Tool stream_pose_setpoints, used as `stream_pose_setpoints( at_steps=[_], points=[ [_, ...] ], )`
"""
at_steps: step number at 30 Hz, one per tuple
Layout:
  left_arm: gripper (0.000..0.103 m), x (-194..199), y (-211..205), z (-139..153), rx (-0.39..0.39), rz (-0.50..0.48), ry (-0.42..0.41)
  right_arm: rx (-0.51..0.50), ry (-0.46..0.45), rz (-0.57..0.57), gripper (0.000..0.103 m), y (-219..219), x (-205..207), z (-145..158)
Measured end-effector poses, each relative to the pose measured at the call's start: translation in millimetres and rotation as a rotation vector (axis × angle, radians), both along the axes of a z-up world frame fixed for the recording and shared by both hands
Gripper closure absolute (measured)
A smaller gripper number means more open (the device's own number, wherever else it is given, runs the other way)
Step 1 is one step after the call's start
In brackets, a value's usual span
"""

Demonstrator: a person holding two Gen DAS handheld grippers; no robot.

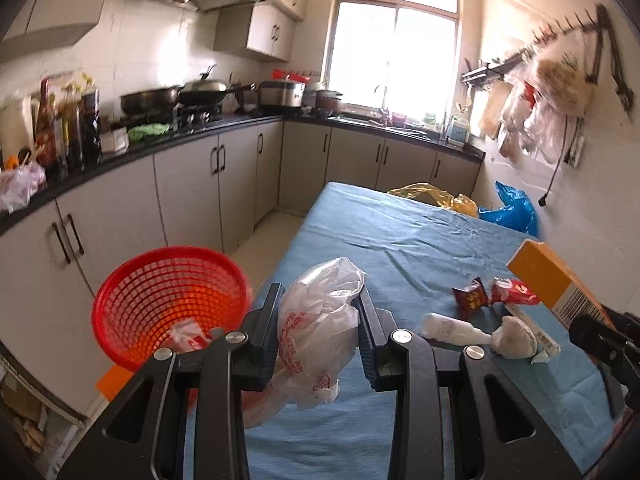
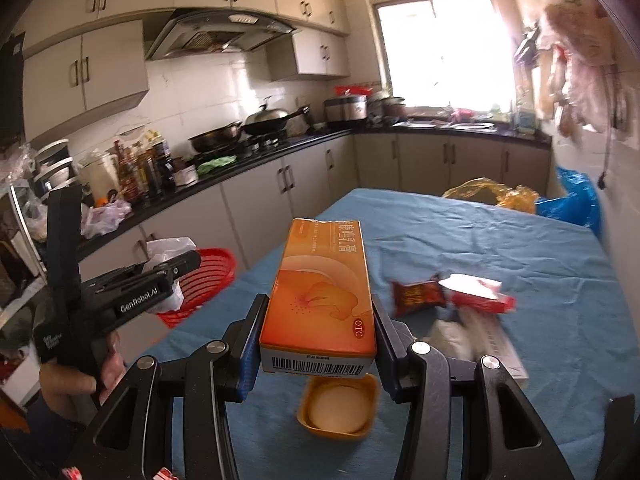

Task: Collect trash
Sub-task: 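Open the left gripper over the red basket while the right gripper releases the orange box there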

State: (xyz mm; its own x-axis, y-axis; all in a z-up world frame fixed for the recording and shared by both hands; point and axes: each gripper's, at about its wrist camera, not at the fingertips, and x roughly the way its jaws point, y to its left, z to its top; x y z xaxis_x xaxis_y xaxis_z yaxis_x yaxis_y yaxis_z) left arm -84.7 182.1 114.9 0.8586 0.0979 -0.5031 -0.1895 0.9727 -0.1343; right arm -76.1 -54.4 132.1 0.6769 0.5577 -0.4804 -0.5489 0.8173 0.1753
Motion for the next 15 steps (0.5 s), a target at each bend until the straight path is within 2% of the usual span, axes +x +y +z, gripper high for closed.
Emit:
stream_pose_setpoints(
  at_steps=[7,11,15],
  points=[
    [0.07,5,73,-4,-0.056,0.067,0.042,-0.008,0.079,0.123,0.051,68,18,6],
    [0.07,13,110,-17,-0.111,0.081,0.075,-0.025,0.115,0.179,0.051,112,30,4],
    [0.07,23,132,-32,-0.12,0.096,0.106,-0.044,0.161,0.219,0.051,156,48,-3]
  ],
)
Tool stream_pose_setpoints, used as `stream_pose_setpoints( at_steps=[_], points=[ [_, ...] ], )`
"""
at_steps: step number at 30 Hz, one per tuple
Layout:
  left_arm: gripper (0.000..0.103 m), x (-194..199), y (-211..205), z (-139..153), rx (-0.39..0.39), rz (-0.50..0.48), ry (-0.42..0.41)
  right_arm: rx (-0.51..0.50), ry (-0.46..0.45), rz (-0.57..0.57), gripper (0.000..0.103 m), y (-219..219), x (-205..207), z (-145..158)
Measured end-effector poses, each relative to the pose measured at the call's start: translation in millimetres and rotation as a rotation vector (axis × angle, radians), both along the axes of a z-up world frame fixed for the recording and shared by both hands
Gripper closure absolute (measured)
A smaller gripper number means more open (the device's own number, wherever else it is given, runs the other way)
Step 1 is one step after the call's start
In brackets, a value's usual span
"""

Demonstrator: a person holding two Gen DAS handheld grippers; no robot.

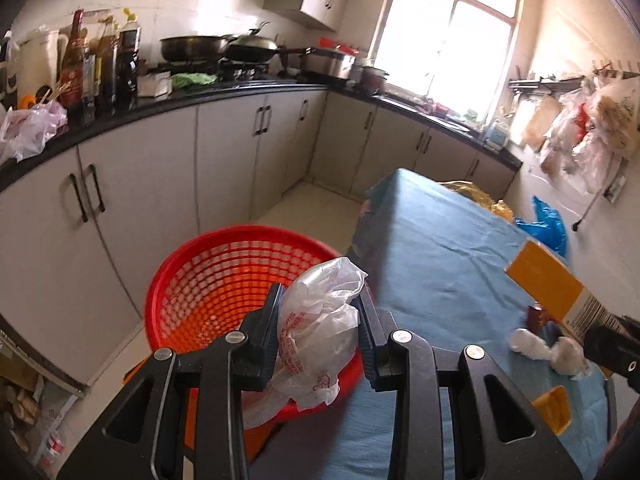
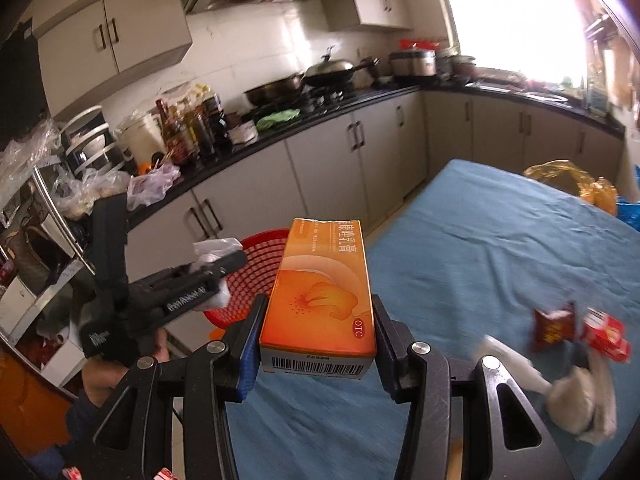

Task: Collect trash
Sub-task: 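Open the left gripper over the red basket while the right gripper releases the orange box there, then grasp the yellow plastic bowl with the left gripper while the right gripper grasps the white medicine box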

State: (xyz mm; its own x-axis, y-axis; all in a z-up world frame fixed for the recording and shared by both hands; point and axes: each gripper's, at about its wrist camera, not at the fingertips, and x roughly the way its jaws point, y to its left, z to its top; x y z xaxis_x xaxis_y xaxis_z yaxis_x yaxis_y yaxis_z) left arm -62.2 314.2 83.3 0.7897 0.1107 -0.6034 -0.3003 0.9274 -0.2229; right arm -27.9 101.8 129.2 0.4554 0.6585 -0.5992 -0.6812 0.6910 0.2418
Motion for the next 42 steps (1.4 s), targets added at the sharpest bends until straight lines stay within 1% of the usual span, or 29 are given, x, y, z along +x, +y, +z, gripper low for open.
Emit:
stream_pose_setpoints(
  at_steps=[6,12,14,15,16,17,20,23,24,26,28,31,32,34,36,37,41,42],
  points=[
    [0.07,9,25,-16,-0.03,0.023,0.021,-0.02,0.089,0.038,0.051,54,33,-16],
    [0.07,12,41,-25,-0.036,0.036,0.028,-0.016,0.152,0.05,0.051,92,61,-27],
    [0.063,12,42,-26,-0.024,0.041,0.025,-0.007,0.175,0.055,0.049,101,70,-30],
    [0.047,11,44,-26,-0.026,0.051,0.025,-0.007,0.183,0.043,0.049,103,76,-32],
    [0.04,10,46,-26,-0.03,0.06,0.019,-0.001,0.188,0.037,0.049,101,78,-32],
    [0.04,9,46,-26,-0.03,0.065,0.014,0.011,0.193,0.037,0.049,98,80,-31],
    [0.04,4,45,-25,-0.031,0.069,0.01,0.028,0.168,0.018,0.049,77,75,-24],
    [0.04,-6,37,-19,-0.047,0.062,-0.016,0.051,0.132,0.004,0.049,46,62,-11],
    [0.04,-9,33,-16,-0.049,0.055,-0.023,0.058,0.106,-0.005,0.049,31,54,-6],
    [0.04,-17,18,-10,-0.05,0.026,-0.046,0.06,0.066,-0.019,0.049,9,41,2],
    [0.037,-23,0,-5,-0.043,-0.01,-0.059,0.079,0.023,-0.043,0.048,-21,26,8],
    [0.034,-26,-35,0,-0.03,-0.087,-0.065,0.096,-0.041,-0.109,0.046,-72,5,10],
    [0.033,-26,-47,1,-0.025,-0.115,-0.062,0.102,-0.053,-0.128,0.045,-85,1,10],
    [0.032,-25,-74,0,-0.017,-0.174,-0.054,0.115,-0.077,-0.197,0.044,-124,-11,4],
    [0.03,-24,-100,-2,-0.015,-0.235,-0.044,0.127,-0.086,-0.258,0.044,-155,-18,-3],
    [0.028,-22,-115,-3,-0.018,-0.268,-0.034,0.129,-0.085,-0.287,0.044,-169,-21,-7],
    [0.025,-18,-163,-10,-0.033,-0.384,0.003,0.13,-0.06,-0.407,0.044,-226,-31,-33],
    [0.022,-18,-175,-12,-0.033,-0.415,0.017,0.134,-0.047,-0.433,0.044,-238,-32,-38]
  ],
)
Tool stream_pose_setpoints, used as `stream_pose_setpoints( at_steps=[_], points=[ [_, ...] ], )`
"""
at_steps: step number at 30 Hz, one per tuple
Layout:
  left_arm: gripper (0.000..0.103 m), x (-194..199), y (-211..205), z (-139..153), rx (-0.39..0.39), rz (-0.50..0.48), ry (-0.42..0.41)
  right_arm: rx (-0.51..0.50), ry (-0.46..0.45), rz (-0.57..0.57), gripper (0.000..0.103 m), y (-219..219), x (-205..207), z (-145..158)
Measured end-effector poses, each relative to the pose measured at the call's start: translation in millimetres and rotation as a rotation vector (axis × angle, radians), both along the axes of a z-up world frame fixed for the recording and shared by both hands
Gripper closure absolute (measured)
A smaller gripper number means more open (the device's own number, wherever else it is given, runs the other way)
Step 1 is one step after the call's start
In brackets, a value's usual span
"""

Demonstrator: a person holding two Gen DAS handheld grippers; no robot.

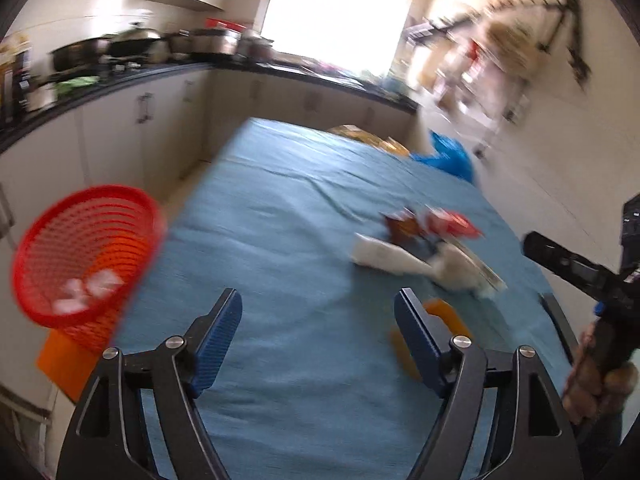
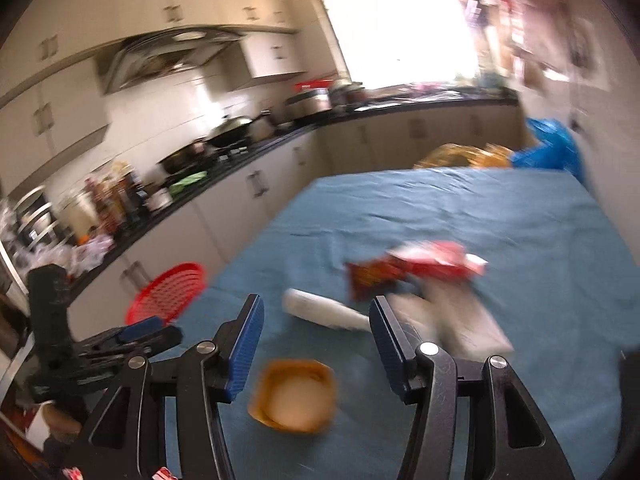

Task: Collect trash
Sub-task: 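Grasp the yellow plastic bowl with the left gripper while the right gripper grasps the white medicine box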

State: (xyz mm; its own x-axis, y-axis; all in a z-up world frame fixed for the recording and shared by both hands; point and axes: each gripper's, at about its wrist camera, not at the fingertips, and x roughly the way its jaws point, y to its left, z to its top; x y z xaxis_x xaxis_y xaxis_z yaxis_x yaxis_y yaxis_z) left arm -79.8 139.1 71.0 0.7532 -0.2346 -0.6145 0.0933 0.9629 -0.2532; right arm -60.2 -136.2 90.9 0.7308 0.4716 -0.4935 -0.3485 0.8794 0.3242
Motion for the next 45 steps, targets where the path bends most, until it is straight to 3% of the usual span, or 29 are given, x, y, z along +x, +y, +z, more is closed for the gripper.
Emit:
stream_pose_setpoints(
  at_steps=[3,5,11,15,20,22,25,31,35,39,42,43,45],
  points=[
    [0.021,2,-33,-5,0.003,-0.071,0.033,0.046,0.039,-0.045,0.044,-33,1,-13],
    [0.021,8,-52,-10,0.048,-0.073,0.064,0.064,0.049,-0.057,0.044,-45,2,-17],
    [0.039,29,-82,-33,0.137,-0.076,0.167,0.076,0.039,-0.078,0.044,-68,1,-16],
    [0.06,41,-89,-47,0.151,-0.093,0.221,0.053,0.043,-0.089,0.044,-73,8,-15],
    [0.064,46,-102,-51,0.207,-0.097,0.203,0.016,0.083,-0.093,0.044,-76,24,-17],
    [0.081,47,-107,-51,0.225,-0.1,0.188,-0.017,0.118,-0.079,0.044,-74,36,-21],
    [0.085,47,-110,-52,0.247,-0.094,0.157,-0.08,0.146,-0.081,0.044,-68,49,-29],
    [0.085,51,-89,-43,0.079,-0.082,0.113,-0.215,0.14,-0.047,0.044,-45,53,-41],
    [0.085,55,-75,-38,0.002,-0.044,0.083,-0.393,0.069,-0.022,0.044,-16,45,-46],
    [0.085,60,-68,-42,-0.056,-0.049,0.102,-0.591,0.011,-0.073,0.044,3,46,-55],
    [0.085,60,-68,-42,-0.066,-0.052,0.104,-0.659,-0.004,-0.085,0.061,11,50,-62],
    [0.085,60,-68,-43,-0.067,-0.054,0.104,-0.671,0.012,-0.093,0.073,11,53,-65],
    [0.085,60,-68,-43,-0.066,-0.052,0.105,-0.654,0.01,-0.117,0.076,7,54,-64]
  ],
)
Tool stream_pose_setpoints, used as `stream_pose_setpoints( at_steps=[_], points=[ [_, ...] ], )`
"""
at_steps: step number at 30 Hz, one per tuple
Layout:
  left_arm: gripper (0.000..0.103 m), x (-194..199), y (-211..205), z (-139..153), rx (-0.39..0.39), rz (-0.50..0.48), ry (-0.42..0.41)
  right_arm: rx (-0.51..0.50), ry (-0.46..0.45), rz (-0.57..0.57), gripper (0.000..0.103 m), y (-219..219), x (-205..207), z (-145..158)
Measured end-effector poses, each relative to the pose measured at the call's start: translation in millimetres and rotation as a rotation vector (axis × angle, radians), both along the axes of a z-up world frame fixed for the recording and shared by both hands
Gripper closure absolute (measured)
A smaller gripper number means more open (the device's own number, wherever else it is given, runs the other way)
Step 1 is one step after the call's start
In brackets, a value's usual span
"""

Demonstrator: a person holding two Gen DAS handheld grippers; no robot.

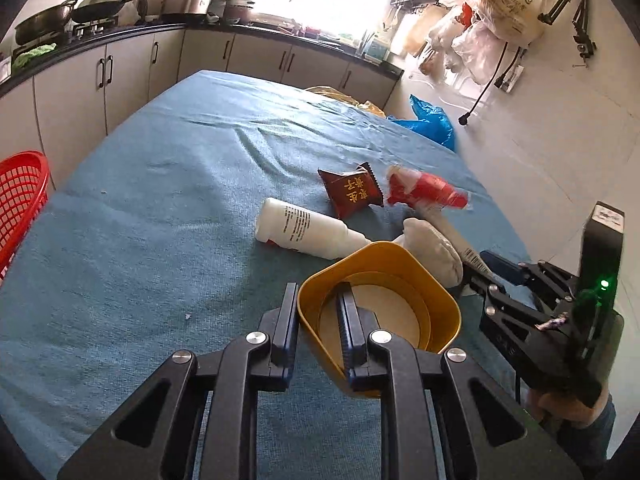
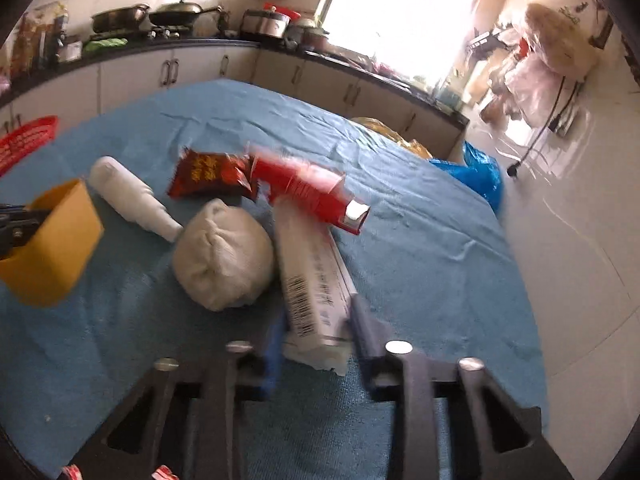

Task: Collect trash
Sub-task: 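Grasp the yellow plastic bowl with the left gripper while the right gripper grasps the white medicine box, then lift the yellow bowl with the left gripper while the right gripper lifts the white box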

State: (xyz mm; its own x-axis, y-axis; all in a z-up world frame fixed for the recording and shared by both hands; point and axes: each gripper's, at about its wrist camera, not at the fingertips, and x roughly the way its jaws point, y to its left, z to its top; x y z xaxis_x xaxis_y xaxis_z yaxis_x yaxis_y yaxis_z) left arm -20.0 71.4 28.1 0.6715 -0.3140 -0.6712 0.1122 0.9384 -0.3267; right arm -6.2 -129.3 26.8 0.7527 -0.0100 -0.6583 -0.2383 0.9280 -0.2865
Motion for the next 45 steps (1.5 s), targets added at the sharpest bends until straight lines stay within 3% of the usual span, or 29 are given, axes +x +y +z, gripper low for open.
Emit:
stream_pose_setpoints(
  at_steps=[4,9,13,20,45],
  points=[
    [0.085,-2,0,2,0.01,0.003,-0.008,0.127,-0.019,-0.045,0.08,-20,-2,13],
    [0.085,-5,-5,14,0.059,0.042,-0.091,0.439,-0.013,-0.017,0.084,-50,-18,29],
    [0.085,-6,-4,17,0.063,0.081,-0.129,0.579,-0.069,0.014,0.084,-55,-39,35],
    [0.085,-8,7,19,0.022,0.133,-0.159,0.591,-0.129,0.035,0.084,-43,-56,41],
    [0.085,-12,13,17,-0.008,0.146,-0.167,0.566,-0.125,0.073,0.084,-40,-49,38]
  ],
)
